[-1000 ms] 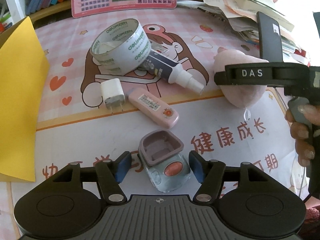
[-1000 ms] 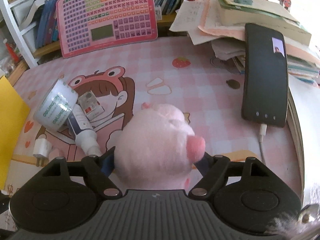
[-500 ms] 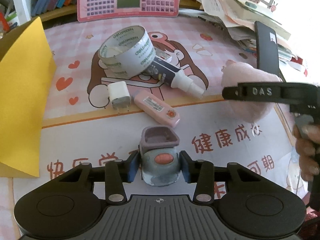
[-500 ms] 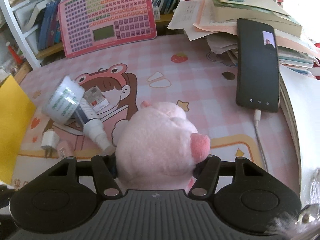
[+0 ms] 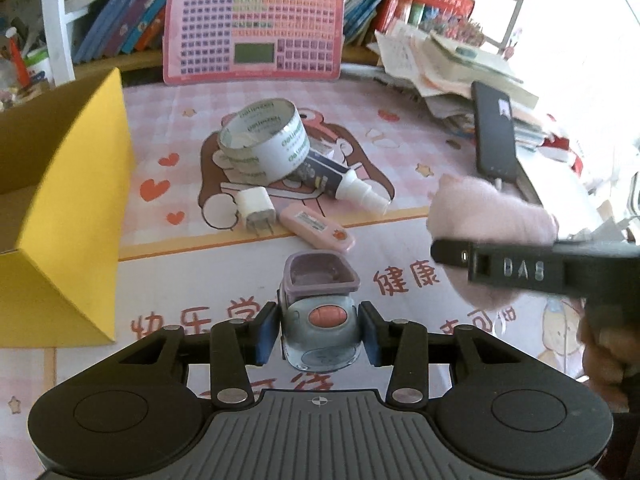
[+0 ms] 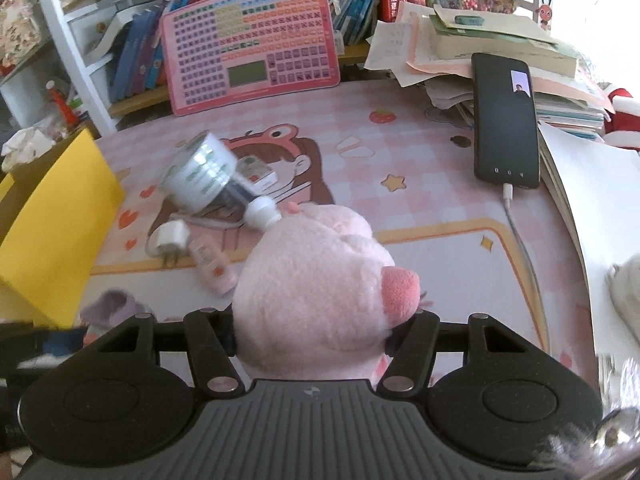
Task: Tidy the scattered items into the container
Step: 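Lift and carry the pig and toy car toward the yellow box with both tools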
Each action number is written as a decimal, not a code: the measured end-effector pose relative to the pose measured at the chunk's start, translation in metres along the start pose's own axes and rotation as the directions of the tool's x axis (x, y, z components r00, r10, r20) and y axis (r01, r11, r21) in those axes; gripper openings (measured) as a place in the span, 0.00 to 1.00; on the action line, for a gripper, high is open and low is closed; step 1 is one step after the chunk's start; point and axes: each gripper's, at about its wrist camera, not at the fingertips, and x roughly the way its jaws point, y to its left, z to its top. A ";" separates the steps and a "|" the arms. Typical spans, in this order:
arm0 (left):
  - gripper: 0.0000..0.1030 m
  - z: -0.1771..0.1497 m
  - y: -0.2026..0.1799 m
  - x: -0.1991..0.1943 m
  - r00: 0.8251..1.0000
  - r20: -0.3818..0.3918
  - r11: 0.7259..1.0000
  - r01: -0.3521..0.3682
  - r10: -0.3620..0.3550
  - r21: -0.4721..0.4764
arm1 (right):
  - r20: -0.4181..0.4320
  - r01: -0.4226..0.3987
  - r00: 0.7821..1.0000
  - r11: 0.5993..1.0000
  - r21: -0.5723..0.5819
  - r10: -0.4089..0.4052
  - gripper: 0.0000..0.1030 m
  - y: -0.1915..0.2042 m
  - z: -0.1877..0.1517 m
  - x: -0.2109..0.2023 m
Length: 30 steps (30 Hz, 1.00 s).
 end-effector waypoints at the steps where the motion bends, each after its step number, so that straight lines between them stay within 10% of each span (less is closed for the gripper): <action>1: 0.40 -0.002 0.003 -0.005 1.000 0.009 1.000 0.006 -0.006 0.002 | 0.003 0.005 1.000 1.000 -0.003 -0.005 0.57 0.004 -0.003 -0.004; 30: 0.40 -0.096 0.093 -0.136 0.993 0.101 0.995 0.057 -0.066 0.085 | 0.052 0.089 0.995 0.996 -0.003 -0.089 0.57 0.139 -0.118 -0.100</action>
